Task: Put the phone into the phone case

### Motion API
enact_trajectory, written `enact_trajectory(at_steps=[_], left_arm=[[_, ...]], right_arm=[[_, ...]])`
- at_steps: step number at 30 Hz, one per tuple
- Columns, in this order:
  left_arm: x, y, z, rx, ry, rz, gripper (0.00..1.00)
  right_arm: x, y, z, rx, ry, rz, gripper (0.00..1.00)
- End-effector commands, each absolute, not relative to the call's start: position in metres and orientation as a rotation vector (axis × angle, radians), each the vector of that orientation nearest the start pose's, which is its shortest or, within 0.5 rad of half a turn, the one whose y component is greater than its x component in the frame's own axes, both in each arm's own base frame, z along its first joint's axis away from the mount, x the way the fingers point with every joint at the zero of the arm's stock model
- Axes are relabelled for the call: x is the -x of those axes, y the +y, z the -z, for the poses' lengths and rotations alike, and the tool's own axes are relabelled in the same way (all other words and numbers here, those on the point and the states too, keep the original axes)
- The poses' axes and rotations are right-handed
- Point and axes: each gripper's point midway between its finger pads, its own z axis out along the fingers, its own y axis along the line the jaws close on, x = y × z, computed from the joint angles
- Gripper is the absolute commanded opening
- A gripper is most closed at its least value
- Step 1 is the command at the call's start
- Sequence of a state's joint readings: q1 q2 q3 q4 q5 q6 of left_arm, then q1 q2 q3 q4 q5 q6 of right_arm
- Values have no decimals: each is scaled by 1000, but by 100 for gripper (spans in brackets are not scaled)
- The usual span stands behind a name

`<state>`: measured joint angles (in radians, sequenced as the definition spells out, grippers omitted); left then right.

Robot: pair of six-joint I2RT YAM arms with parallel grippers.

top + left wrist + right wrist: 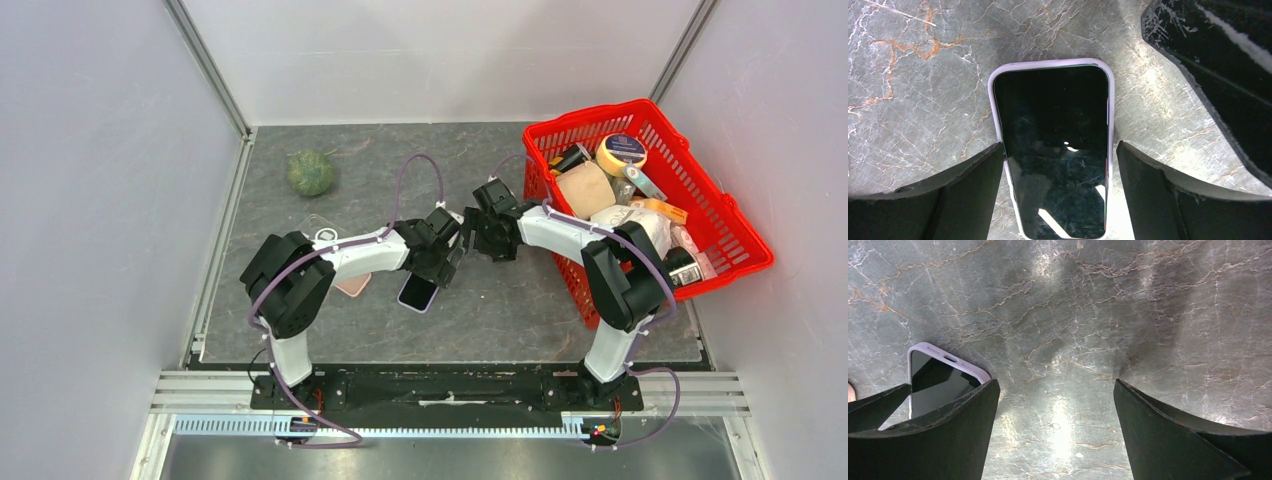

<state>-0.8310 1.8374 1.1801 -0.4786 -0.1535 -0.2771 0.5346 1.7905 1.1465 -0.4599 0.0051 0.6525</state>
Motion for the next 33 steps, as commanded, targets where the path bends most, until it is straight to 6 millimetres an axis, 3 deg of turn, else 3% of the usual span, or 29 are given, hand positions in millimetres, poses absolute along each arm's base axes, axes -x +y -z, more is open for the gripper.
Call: enact_trajectory(at_steps=[1,9,12,15,20,24,27,33], left_arm=[[-286,-268,-3,-696,2589,26,89],[-286,-265,1,-661,2593,54,91],[-285,-264,3,-642,2601,62,85],[-287,-264,-4,-611,2582,82,71],[-300,-256,-17,-520,2545,44,35],[-314,-246,-27,-409,2513,8,24],[-331,-237,-35,-305,2485,-34,23],[-388,-223,-52,-77,2435,-51,21]], right_arm=[[-330,239,-71,-196,2646,-532,92],[-330,239,-69,-196,2648,-535,93],[-330,239,-70,-199,2644,-536,92],[-331,237,-71,-201,2638,-531,93],[-331,236,-72,-201,2634,-529,92],[-331,233,-74,-204,2625,-519,92],[-332,230,-80,-211,2611,-506,92],[-327,222,-93,-218,2587,-497,92]])
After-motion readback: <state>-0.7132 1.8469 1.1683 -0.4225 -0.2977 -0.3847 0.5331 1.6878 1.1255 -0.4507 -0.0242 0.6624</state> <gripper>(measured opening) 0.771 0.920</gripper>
